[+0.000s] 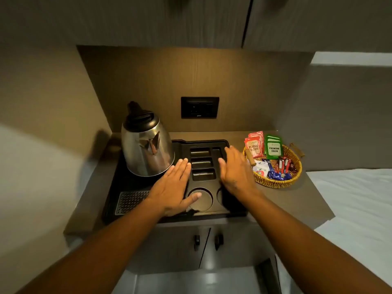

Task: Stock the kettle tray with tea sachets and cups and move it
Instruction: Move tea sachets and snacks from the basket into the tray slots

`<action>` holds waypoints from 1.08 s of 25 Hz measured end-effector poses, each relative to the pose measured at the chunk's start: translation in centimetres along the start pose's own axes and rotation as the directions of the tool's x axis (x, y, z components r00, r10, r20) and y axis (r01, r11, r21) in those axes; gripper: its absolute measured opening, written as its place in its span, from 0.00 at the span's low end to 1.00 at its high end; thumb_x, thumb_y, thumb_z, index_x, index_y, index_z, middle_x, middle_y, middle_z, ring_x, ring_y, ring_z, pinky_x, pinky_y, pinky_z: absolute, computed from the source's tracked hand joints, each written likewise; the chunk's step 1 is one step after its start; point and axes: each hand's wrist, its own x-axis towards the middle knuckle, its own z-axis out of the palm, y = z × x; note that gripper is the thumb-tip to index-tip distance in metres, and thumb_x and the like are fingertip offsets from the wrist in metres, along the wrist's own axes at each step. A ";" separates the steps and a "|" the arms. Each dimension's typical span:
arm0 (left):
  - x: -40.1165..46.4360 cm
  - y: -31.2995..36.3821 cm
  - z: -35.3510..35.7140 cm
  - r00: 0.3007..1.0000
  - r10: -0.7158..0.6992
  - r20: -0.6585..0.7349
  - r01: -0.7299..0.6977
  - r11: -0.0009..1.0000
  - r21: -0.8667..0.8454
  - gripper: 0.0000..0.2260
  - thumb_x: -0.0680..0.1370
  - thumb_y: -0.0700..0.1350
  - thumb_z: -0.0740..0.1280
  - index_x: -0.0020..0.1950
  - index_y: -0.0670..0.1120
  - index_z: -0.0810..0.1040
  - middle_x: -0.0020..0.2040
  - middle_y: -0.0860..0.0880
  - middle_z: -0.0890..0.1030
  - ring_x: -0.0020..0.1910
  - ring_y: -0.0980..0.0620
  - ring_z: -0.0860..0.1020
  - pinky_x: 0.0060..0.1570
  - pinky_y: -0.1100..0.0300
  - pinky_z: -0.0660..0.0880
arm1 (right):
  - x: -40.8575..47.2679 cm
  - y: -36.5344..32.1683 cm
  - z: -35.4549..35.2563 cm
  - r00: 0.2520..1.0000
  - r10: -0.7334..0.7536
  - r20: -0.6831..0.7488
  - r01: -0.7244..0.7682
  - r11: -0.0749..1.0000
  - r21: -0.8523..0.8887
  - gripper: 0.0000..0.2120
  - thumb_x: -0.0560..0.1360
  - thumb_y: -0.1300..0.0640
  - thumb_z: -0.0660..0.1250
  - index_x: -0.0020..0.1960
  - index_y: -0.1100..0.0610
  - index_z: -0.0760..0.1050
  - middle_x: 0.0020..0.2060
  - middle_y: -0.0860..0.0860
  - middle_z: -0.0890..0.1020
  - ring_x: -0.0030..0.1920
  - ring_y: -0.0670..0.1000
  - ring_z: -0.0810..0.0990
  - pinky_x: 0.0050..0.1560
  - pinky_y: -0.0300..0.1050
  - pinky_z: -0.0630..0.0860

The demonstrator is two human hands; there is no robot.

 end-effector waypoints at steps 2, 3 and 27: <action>0.4 -0.1 0.8 1.000 0.010 0.023 -0.008 0.995 -0.097 0.43 0.75 0.74 0.41 0.79 0.46 0.39 0.80 0.48 0.40 0.78 0.53 0.39 0.76 0.55 0.44 | 2.8 2.7 -1.3 0.973 0.102 -0.206 -0.078 0.990 0.121 0.20 0.79 0.49 0.54 0.68 0.57 0.67 0.62 0.56 0.75 0.60 0.55 0.74 0.58 0.51 0.73; 0.4 -0.1 1.2 1.000 -0.017 0.025 0.020 0.992 -0.121 0.43 0.75 0.74 0.41 0.79 0.47 0.38 0.79 0.49 0.38 0.78 0.54 0.39 0.75 0.56 0.44 | 4.2 4.4 -2.2 0.950 0.172 -0.262 -0.141 0.981 0.134 0.18 0.79 0.51 0.57 0.66 0.57 0.68 0.59 0.57 0.76 0.58 0.56 0.75 0.53 0.49 0.73; 0.0 0.1 1.8 0.986 -0.138 0.088 0.153 0.971 -0.183 0.41 0.75 0.73 0.44 0.79 0.50 0.39 0.79 0.54 0.38 0.76 0.59 0.37 0.73 0.60 0.41 | 12.6 12.0 -9.4 0.751 0.533 0.390 -0.612 0.783 0.109 0.09 0.76 0.64 0.67 0.56 0.62 0.77 0.38 0.58 0.83 0.30 0.51 0.80 0.29 0.42 0.77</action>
